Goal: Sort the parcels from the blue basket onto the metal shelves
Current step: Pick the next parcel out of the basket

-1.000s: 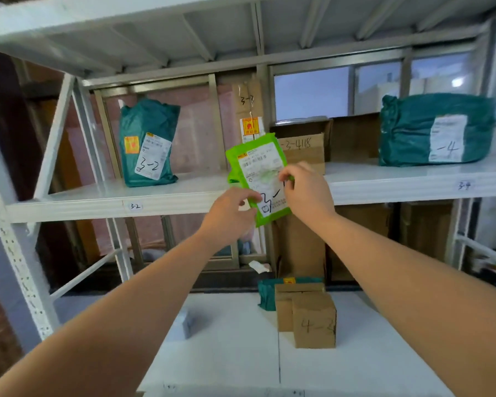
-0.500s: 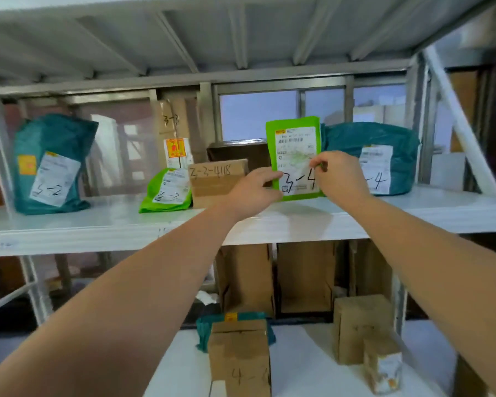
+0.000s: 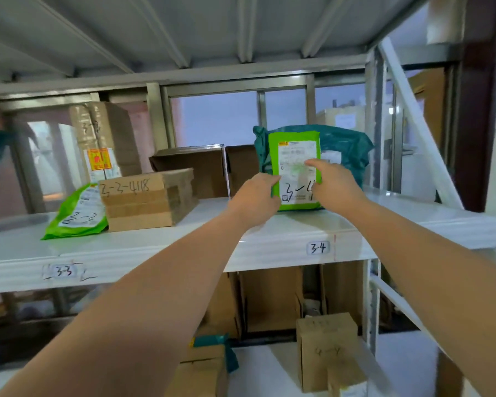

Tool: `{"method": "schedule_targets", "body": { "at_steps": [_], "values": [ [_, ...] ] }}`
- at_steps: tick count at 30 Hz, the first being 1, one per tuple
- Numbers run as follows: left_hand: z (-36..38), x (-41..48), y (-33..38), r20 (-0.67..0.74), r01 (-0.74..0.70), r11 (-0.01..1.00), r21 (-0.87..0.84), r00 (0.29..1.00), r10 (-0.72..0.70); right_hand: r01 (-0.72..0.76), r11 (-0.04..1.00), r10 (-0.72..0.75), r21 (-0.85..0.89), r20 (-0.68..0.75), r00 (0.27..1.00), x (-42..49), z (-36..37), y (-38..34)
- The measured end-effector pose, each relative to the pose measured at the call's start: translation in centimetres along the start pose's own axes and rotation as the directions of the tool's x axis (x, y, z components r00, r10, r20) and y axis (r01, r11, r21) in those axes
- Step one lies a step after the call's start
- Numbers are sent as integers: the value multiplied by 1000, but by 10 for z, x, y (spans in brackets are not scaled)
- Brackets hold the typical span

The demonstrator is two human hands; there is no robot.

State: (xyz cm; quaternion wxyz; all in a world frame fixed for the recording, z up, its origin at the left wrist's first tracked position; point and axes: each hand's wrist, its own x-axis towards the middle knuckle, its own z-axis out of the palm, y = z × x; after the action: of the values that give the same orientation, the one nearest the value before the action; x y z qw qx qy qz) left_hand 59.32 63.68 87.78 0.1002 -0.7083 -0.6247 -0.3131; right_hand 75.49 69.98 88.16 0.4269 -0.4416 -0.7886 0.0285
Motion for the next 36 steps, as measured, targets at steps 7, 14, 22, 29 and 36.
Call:
{"method": "schedule_targets", "body": {
  "at_steps": [7, 14, 22, 29, 36],
  "values": [
    [21, 5, 0, -99, 67, 998, 3, 993, -66, 14, 994, -24, -107, -95, 995, -10, 7, 6],
    [-9, -10, -5, -136, 59, 996, -60, 988, -67, 190, 953, -154, -235, 164, 974, -10, 19, -30],
    [-73, -71, -53, 63, 101, 987, 122, 992, -109, 385, 891, -260, -242, 422, 868, -35, 42, -144],
    [-172, -171, -129, 196, 132, 903, 409, 954, -228, 550, 803, -361, -229, 547, 755, -83, 93, -279],
    [-278, -312, -246, 381, 359, 685, 634, 626, -680, 718, 689, -537, -96, 598, 595, -145, 184, -441]
  ]
}}
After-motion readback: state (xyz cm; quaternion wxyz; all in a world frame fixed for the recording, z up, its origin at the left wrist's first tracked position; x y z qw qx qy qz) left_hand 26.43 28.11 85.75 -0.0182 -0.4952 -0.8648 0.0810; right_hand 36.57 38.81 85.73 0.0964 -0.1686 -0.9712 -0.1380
